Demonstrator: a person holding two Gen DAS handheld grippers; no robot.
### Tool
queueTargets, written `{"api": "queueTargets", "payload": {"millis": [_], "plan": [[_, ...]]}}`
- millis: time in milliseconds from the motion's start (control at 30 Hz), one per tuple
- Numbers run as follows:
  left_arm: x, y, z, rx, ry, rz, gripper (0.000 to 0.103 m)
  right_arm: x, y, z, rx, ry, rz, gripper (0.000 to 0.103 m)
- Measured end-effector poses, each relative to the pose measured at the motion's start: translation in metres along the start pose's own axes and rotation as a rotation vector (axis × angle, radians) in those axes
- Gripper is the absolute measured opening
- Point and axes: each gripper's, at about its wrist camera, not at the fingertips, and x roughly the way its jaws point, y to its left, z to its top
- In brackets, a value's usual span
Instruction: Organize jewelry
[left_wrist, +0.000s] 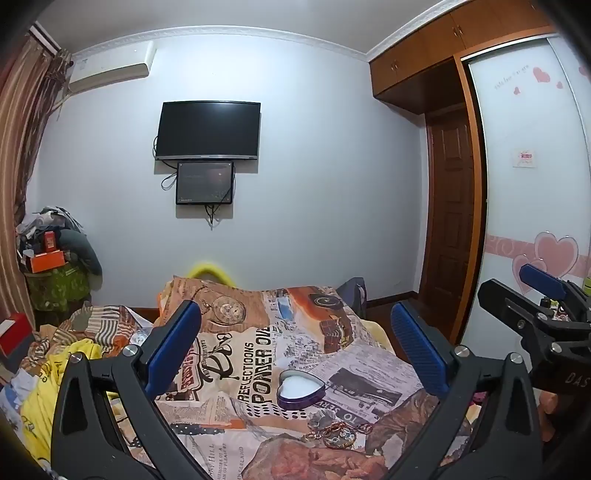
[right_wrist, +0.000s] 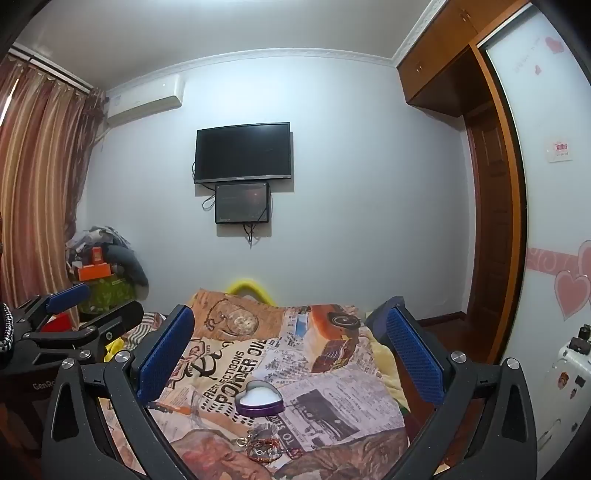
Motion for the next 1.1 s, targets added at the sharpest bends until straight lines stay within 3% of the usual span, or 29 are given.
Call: {"api": "queueTargets", "payload": {"millis": [1100], "plan": [[0.0011,0.001,-0.008,0.0,0.012,-0.02,0.103,0.0064,-0.0011,-0.0031,0.014,0.035,0.01,0.103]]}}
